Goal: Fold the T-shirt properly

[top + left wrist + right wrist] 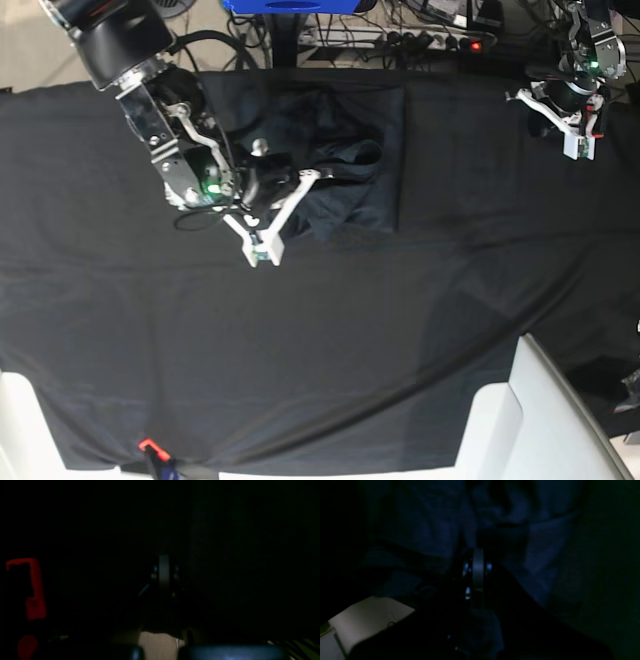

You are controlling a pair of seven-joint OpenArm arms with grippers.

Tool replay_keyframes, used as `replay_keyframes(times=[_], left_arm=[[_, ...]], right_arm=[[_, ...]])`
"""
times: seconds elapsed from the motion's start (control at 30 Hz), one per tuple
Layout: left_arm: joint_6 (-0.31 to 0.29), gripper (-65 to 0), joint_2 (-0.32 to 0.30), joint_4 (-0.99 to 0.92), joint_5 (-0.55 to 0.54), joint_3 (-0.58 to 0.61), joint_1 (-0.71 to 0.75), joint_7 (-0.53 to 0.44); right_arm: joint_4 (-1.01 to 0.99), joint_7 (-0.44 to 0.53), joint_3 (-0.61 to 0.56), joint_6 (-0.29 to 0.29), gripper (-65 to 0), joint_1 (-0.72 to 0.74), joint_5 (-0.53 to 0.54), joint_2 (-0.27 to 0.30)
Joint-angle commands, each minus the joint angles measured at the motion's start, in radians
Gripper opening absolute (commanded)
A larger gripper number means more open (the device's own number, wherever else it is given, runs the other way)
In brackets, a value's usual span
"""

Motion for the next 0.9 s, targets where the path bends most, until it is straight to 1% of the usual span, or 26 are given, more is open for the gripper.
replay_keyframes(times=[0.0, 0.23, 0.37, 0.57, 0.83, 0.87], left_arm=[[0.004, -65.0, -0.017, 0.013, -0.006, -0.006, 0.003, -0.015], [0.004, -65.0, -0.019, 0.013, -0.006, -0.011, 0.003, -0.015], [0.004, -65.0, -0.019, 0.013, -0.006, -0.011, 0.003, -0.015], [0.004, -65.0, -0.019, 0.013, -0.006, -0.011, 0.003, -0.015], [0.004, -65.0, -0.019, 0.013, -0.006, -0.008, 0.003, -0.015], [0.004, -65.0, -0.019, 0.013, -0.006, -0.008, 0.003, -0.015]], right_arm=[[0.011, 0.008, -0.001, 0.006, -65.0, 0.024, 0.008, -0.014], [-0.087, 0.015, -0.001, 0.006, -65.0, 0.062, 0.006, -0.057], [-0.127, 0.015, -0.001, 0.006, -65.0, 0.085, 0.006, -0.097], [-0.135, 0.014, -0.001, 0.006, -65.0, 0.113, 0.006, -0.152], [-0.135, 0.021, 0.002, 0.009, -65.0, 0.157, 0.013, -0.180], [-0.135, 0.034, -0.001, 0.022, -65.0, 0.163, 0.026, -0.180]])
